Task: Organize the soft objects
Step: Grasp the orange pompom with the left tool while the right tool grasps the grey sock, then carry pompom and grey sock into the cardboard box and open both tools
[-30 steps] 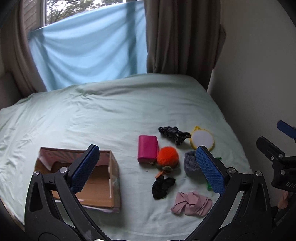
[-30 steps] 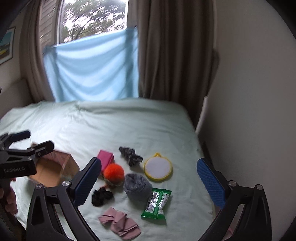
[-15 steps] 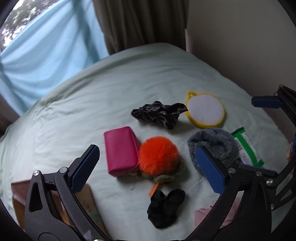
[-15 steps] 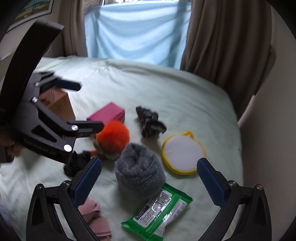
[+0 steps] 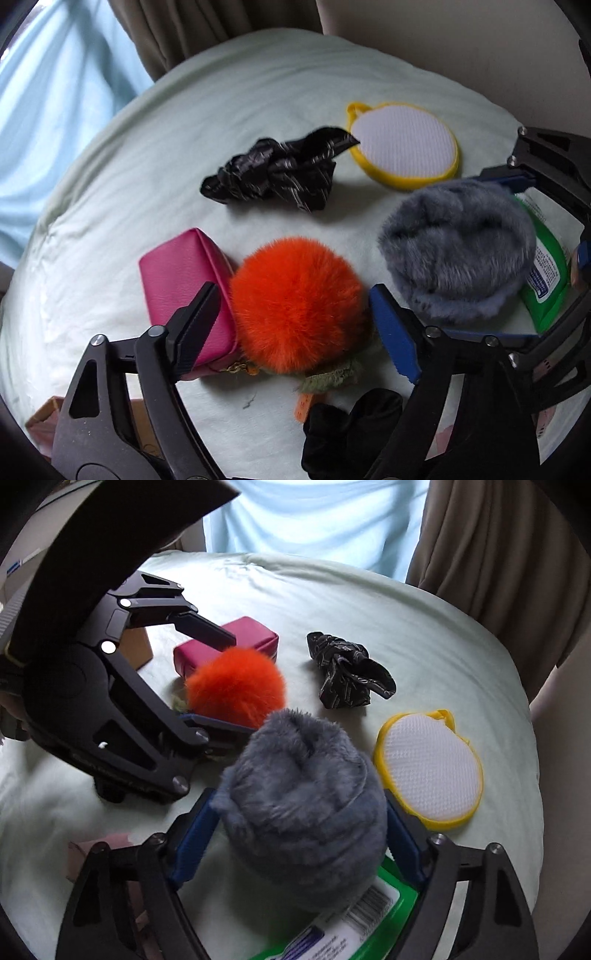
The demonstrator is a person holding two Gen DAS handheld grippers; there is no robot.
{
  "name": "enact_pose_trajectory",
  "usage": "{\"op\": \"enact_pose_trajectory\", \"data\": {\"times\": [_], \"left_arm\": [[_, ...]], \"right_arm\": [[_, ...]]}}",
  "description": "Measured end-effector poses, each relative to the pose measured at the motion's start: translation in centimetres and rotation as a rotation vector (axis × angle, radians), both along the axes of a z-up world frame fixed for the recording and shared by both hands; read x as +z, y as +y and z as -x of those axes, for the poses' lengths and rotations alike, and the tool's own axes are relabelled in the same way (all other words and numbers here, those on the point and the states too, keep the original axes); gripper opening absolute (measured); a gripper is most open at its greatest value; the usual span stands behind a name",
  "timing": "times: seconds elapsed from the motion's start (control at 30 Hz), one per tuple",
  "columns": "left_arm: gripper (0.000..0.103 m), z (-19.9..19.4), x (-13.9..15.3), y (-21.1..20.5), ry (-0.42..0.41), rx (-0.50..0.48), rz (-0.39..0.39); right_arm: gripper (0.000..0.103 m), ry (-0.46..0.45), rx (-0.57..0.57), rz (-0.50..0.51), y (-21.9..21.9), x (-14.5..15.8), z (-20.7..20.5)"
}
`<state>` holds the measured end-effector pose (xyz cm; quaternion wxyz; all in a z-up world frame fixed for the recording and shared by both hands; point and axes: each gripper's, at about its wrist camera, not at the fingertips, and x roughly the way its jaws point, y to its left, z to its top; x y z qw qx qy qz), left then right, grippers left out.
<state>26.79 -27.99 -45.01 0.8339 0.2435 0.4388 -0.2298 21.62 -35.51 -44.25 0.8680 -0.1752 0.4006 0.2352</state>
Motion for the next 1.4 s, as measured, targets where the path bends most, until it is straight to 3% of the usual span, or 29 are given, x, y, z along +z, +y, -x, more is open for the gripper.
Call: {"op": "enact_pose_trajectory", "data": {"times": [0.23,0.4,0.73,1.03,1.4], "left_arm": [[0.037,-0.5,-1.6,-0.8,0.043,-0.023,-0.033],[0.034,-0.8,-2.2,-0.8,0.064,-0.014,-0.046],[0.033,-0.3,0.2,-0.3,0.048,-0.005,-0.033],[0.033,0.6,7.5,0.4,-0.013,0.023,0.011],[0.033,3.2,20.8,5.8,-0.093,0.176,0.130]], "right_arm": [[0.063,0.011,-0.038,-0.018,-0.4,-0.2,-1.3],[0.051,0.015,-0.052,-0.036,-0.6,-0.1,-1.5],[0.047,0.017,-0.109,-0.066,-1.5,2.2,-1.1],[0.047,-0.054,-0.129,-0.067,-1.2,9.7,1.2],[0.047,-0.142,-0.173,-0.126,1.6,22.3,4.5]]}}
